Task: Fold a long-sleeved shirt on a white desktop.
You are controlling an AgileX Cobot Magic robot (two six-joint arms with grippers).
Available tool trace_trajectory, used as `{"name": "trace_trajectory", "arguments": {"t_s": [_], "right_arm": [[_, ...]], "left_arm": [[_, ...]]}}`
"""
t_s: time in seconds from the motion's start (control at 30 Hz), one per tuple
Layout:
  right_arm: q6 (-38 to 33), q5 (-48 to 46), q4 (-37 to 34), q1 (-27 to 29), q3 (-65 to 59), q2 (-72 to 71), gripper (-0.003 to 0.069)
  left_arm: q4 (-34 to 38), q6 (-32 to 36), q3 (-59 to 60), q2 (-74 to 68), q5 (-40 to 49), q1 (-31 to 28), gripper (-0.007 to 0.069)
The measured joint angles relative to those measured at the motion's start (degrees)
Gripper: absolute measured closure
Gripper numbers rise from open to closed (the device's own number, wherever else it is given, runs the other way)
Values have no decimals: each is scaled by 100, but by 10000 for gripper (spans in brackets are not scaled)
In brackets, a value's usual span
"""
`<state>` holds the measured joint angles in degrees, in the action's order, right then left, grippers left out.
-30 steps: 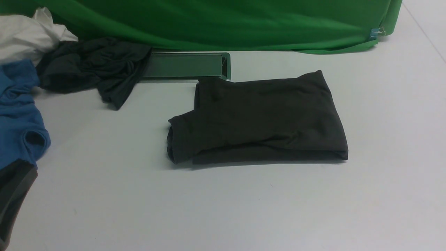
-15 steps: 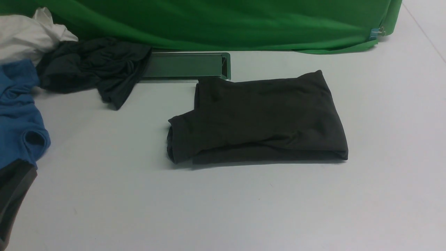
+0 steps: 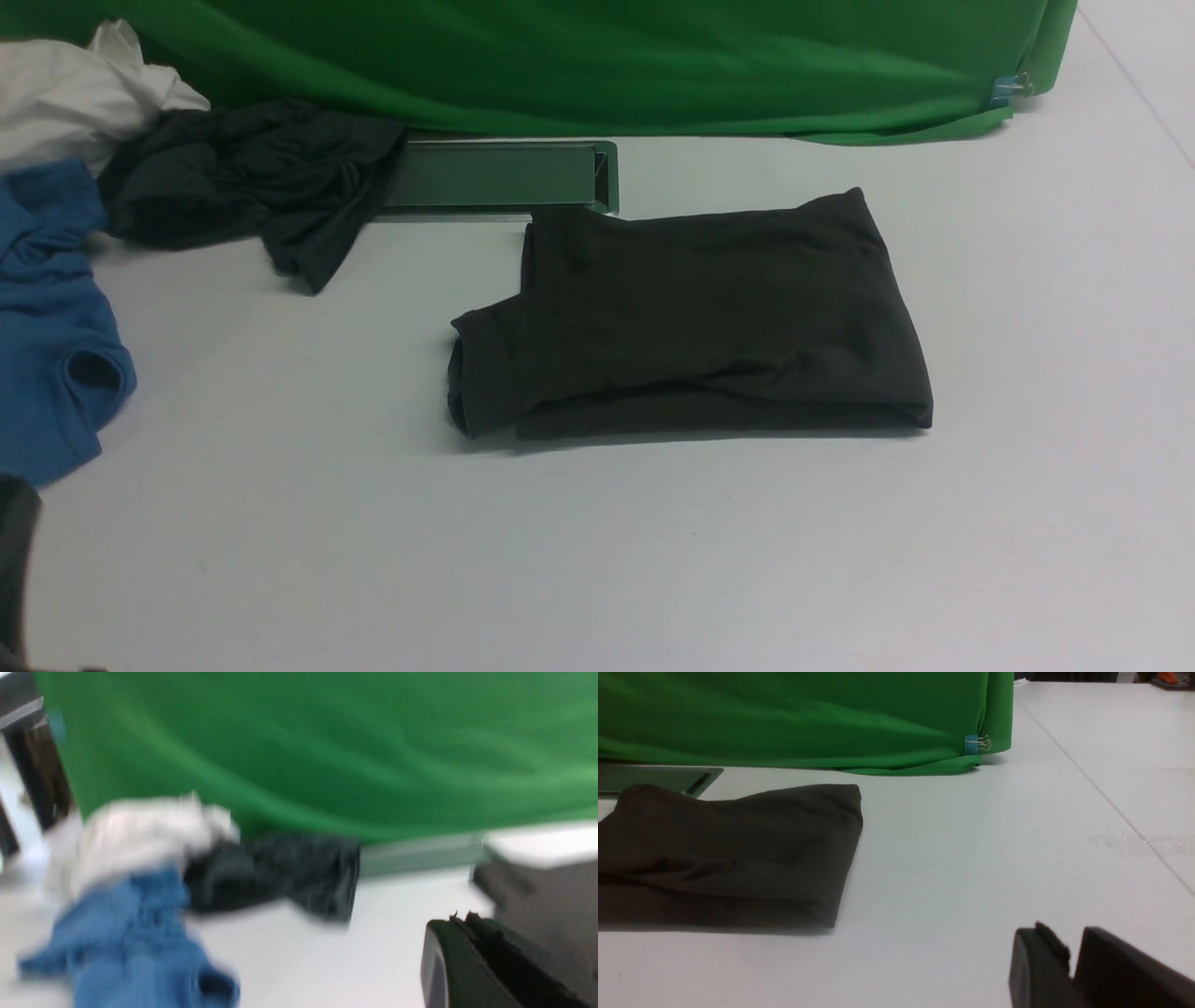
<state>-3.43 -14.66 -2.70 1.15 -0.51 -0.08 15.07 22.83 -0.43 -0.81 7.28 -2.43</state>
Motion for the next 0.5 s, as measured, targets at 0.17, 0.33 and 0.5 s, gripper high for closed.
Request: {"name": "trace_trajectory", "arguments": {"t_s": [0.17, 0.33, 0.5], "right_arm": [[0, 1, 0, 0, 0, -6, 521], [0, 10, 0, 0, 0, -6, 507], [0, 10, 0, 0, 0, -6, 490]], "left_arm": [[41, 47, 84, 68, 812, -3, 607], [291, 25, 84, 91, 724, 0, 607], [280, 25, 84, 91, 659, 0, 607]]}}
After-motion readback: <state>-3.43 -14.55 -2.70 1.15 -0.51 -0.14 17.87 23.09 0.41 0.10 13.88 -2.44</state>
